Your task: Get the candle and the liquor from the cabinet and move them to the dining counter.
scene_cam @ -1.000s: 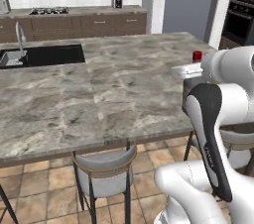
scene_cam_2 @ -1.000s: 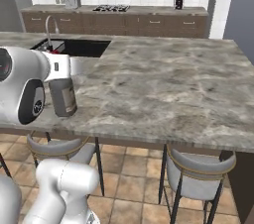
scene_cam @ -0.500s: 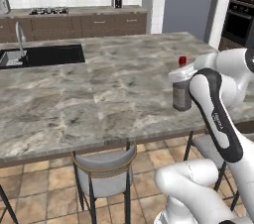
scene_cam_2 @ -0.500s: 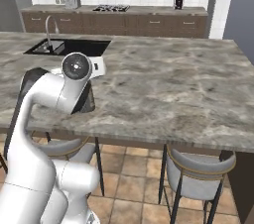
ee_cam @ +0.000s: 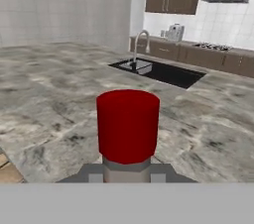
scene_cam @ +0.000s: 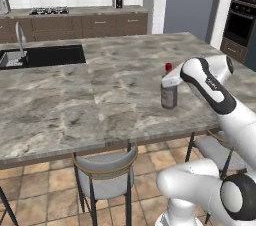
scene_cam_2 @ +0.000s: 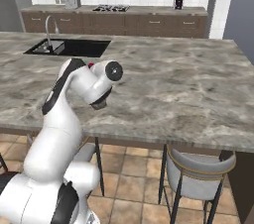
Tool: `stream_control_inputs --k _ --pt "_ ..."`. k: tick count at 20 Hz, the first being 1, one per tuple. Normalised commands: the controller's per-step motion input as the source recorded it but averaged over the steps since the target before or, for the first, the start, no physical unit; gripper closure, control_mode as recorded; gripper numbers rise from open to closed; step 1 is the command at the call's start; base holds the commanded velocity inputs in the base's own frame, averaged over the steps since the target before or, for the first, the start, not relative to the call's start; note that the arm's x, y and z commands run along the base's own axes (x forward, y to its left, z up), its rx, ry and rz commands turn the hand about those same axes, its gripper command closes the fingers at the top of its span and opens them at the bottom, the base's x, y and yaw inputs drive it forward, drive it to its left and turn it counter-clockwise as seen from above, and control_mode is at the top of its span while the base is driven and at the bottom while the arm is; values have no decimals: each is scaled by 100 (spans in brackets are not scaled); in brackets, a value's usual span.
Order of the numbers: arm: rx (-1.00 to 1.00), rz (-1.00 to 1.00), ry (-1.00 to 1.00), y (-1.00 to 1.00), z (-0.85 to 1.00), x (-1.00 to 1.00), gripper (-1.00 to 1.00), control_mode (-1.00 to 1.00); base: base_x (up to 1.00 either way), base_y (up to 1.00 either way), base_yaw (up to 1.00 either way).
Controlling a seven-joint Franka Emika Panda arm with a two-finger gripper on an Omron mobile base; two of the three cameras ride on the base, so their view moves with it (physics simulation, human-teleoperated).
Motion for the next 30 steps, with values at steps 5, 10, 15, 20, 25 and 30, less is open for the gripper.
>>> stream_control_inputs --k 5,10,15,20,25,30 --pt "9 10 0 -12 -10 100 100 -100 0 0 0" --pt "2 1 5 0 -19 100 100 -100 0 0 0" --pt "0 0 11 0 -54 97 100 -100 0 0 0" --pt "4 0 10 0 -65 75 100 -100 0 0 0" --pt "8 0 1 0 -69 58 100 -100 0 0 0" --pt "0 0 0 3 -76 36 100 -100 0 0 0"
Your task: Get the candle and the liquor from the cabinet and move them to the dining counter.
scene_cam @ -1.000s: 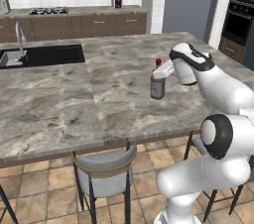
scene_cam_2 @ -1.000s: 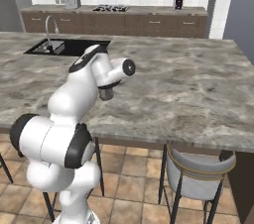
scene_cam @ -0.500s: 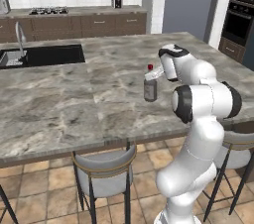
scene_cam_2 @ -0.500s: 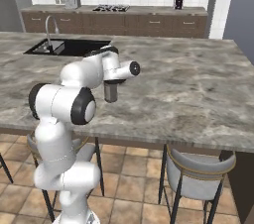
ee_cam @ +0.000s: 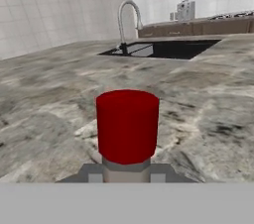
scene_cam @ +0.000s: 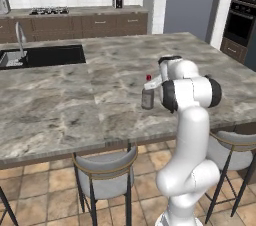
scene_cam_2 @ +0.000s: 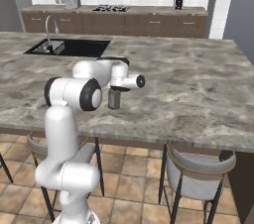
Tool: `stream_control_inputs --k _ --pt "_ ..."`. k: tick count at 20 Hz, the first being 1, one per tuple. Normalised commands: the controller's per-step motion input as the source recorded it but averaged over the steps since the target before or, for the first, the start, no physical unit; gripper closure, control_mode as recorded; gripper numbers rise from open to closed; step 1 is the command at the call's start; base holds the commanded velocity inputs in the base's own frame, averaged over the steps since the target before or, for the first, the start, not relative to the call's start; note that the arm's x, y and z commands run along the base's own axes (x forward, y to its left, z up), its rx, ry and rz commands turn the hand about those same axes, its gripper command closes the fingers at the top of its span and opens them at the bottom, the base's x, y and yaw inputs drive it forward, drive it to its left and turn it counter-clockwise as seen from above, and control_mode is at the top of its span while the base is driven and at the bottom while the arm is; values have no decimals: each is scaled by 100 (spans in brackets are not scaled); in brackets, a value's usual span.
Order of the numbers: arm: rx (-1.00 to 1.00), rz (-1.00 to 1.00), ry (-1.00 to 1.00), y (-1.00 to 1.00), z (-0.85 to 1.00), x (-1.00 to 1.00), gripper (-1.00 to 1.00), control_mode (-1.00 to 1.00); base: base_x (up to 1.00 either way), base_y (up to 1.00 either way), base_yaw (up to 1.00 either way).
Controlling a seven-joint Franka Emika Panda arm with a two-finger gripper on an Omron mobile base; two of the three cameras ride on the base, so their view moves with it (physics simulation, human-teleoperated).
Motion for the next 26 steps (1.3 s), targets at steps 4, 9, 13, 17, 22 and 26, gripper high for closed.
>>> stream_control_inputs --k 4,9,13,17,22,26 --pt "0 0 0 10 -56 32 100 -100 0 0 0" --pt "-2 0 -1 12 -45 21 100 -100 0 0 0" --pt "-5 0 -10 2 -14 0 100 -100 0 0 0" --pt "-5 0 -12 2 0 -11 100 -100 0 0 0" --pt "-2 0 -7 4 0 -9 100 -100 0 0 0" --pt "0 0 -2 0 0 0 100 -100 0 0 0"
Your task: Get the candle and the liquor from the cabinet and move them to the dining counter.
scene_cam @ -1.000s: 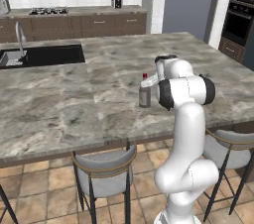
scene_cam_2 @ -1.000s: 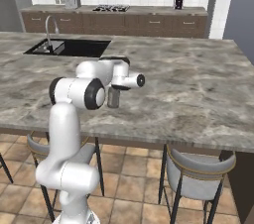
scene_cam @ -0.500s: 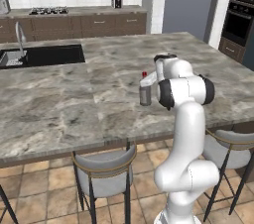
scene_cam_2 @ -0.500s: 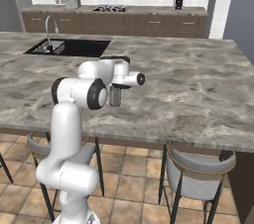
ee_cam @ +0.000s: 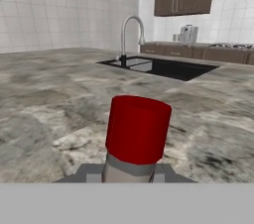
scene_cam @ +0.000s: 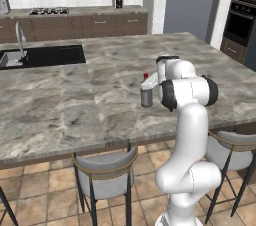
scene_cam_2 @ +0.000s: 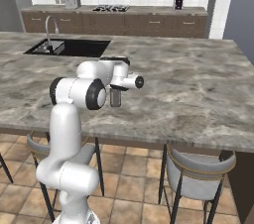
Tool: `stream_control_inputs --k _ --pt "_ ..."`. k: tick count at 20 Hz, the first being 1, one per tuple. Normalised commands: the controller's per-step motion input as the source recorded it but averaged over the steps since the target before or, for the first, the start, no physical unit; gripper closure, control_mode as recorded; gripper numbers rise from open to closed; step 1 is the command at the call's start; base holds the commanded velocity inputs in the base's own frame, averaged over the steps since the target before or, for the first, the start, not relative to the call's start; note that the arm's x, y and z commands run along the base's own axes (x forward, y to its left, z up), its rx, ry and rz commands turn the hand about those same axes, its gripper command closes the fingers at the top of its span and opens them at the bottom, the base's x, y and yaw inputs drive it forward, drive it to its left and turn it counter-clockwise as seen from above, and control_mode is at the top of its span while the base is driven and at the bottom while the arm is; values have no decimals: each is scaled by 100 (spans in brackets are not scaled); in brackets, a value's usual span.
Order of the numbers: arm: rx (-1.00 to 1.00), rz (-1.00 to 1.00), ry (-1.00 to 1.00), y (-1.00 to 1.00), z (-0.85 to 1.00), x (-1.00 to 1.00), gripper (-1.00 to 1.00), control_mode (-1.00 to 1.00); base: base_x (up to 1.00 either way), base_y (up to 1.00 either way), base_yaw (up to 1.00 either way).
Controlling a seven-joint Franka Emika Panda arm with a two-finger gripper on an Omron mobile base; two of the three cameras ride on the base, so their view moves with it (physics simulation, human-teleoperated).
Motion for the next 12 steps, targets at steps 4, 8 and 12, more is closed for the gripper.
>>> stream_control_inputs --k 4,8,12 --pt "0 0 0 0 0 0 100 -100 0 0 0" --pt "0 0 0 0 0 0 100 -100 0 0 0" --pt "0 0 0 0 0 0 100 -100 0 0 0"
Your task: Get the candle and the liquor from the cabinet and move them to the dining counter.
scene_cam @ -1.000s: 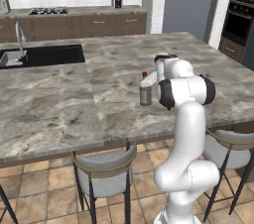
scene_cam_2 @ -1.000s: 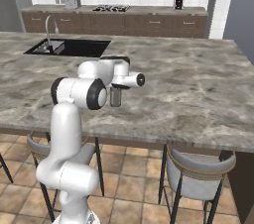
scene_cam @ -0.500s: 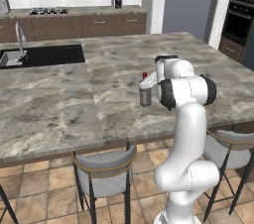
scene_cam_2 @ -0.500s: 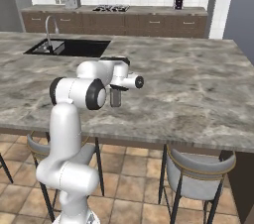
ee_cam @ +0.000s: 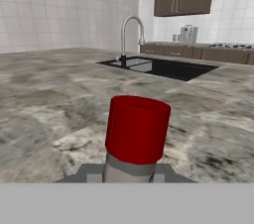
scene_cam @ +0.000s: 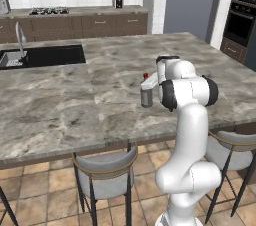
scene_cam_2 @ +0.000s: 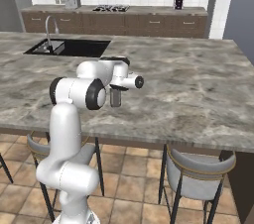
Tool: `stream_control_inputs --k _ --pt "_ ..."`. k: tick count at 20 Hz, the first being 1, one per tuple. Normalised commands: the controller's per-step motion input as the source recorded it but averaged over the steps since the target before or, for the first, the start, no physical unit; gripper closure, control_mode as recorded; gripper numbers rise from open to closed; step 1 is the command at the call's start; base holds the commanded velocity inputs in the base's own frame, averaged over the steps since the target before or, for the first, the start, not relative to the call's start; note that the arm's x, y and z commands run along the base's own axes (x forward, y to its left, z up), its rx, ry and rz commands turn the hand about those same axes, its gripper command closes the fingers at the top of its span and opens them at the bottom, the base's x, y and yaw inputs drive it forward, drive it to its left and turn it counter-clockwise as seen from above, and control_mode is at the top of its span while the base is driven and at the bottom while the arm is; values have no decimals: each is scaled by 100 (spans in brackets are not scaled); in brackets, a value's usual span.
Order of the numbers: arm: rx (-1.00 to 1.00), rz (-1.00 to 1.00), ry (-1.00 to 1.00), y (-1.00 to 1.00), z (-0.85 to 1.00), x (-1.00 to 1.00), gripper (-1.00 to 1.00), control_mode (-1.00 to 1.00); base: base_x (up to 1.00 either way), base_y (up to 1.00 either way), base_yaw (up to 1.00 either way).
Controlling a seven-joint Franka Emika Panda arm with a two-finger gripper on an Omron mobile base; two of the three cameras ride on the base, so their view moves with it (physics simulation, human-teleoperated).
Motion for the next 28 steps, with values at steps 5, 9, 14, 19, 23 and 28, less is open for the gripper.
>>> stream_control_inputs --k 5,9,14,19,23,28 --pt "0 0 0 0 0 0 -100 -100 0 0 0" --pt "0 0 0 0 0 0 -100 -100 0 0 0" --pt "0 0 0 0 0 -2 -100 -100 0 0 0" --pt "0 0 5 -11 20 -14 -100 -100 0 0 0" --pt "0 -8 8 -11 59 -39 -100 -100 0 0 0" --pt "0 -16 12 -5 76 -35 -100 -100 0 0 0"
